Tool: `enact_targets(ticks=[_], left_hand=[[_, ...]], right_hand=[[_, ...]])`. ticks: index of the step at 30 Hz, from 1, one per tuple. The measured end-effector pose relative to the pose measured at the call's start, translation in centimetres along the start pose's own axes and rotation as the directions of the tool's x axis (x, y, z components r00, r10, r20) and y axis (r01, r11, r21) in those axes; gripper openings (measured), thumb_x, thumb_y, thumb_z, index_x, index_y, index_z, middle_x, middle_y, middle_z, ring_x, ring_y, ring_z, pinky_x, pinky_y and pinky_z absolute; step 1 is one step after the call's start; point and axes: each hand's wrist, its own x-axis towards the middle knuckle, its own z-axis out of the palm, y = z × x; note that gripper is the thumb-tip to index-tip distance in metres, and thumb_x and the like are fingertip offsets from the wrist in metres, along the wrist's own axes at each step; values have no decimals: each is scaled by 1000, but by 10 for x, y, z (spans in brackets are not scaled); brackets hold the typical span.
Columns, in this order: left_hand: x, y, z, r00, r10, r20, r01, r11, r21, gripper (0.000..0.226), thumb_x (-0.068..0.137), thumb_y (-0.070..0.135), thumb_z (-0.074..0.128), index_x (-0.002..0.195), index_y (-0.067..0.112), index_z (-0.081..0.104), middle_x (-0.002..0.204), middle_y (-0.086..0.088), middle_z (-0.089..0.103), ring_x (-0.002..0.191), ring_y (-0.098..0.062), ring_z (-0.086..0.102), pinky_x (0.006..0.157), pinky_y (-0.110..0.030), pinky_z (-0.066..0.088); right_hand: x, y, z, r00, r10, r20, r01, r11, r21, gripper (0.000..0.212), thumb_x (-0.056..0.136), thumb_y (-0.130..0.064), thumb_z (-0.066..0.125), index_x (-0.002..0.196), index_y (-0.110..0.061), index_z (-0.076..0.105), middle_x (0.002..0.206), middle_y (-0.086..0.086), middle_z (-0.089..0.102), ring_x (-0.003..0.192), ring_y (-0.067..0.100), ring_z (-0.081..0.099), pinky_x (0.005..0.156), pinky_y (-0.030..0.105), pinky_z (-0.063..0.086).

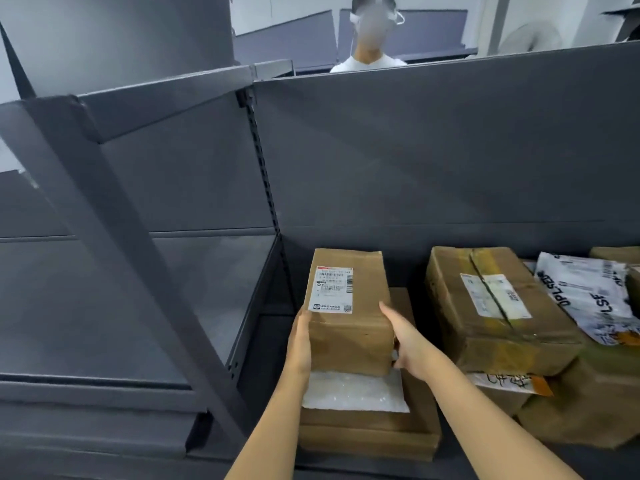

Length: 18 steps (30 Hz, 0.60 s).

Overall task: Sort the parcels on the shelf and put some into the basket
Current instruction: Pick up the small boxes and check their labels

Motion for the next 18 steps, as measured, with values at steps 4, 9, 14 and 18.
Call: enact_targets(ticks=[4, 9, 14, 18], left_hand=[[9, -9, 3, 999, -35, -33, 35, 999, 7, 47, 94, 55, 33, 128, 35, 58, 130, -1, 61, 124, -26, 52, 107, -54, 40], [24, -12, 7, 997, -56, -59, 58, 998, 37, 50, 95, 55, 31, 129, 29, 57, 130, -3, 60, 123, -24, 53, 108, -51, 40], [33, -17, 9, 994, -96, -46, 98, 993, 58, 44, 98, 49, 28, 108, 26, 65, 129, -8, 60, 124, -28, 51, 109, -53, 37], [36, -17, 9, 991, -131, -40, 133, 989, 71, 39, 99, 47, 26, 96, 36, 63, 131, -7, 58, 125, -26, 50, 110, -53, 36]], right_hand=[[11, 1, 1, 999, 32, -40, -34, 998, -51, 74, 82, -73, 44, 143, -33, 36, 142, 4, 48, 132, 30, 41, 112, 56, 27], [23, -5, 3, 998, -40, -56, 31, 986, -161, 67, 88, -72, 26, 145, -38, 23, 148, 1, 39, 135, 28, 37, 107, 54, 31], [36, -9, 3, 987, -114, -113, 80, 960, -267, 55, 97, -59, 20, 145, -31, 27, 143, 5, 44, 127, 28, 44, 84, 37, 36], [41, -9, 3, 987, -106, -118, 65, 949, -309, 55, 98, -58, 20, 145, -32, 26, 142, 7, 45, 124, 29, 45, 83, 36, 36]])
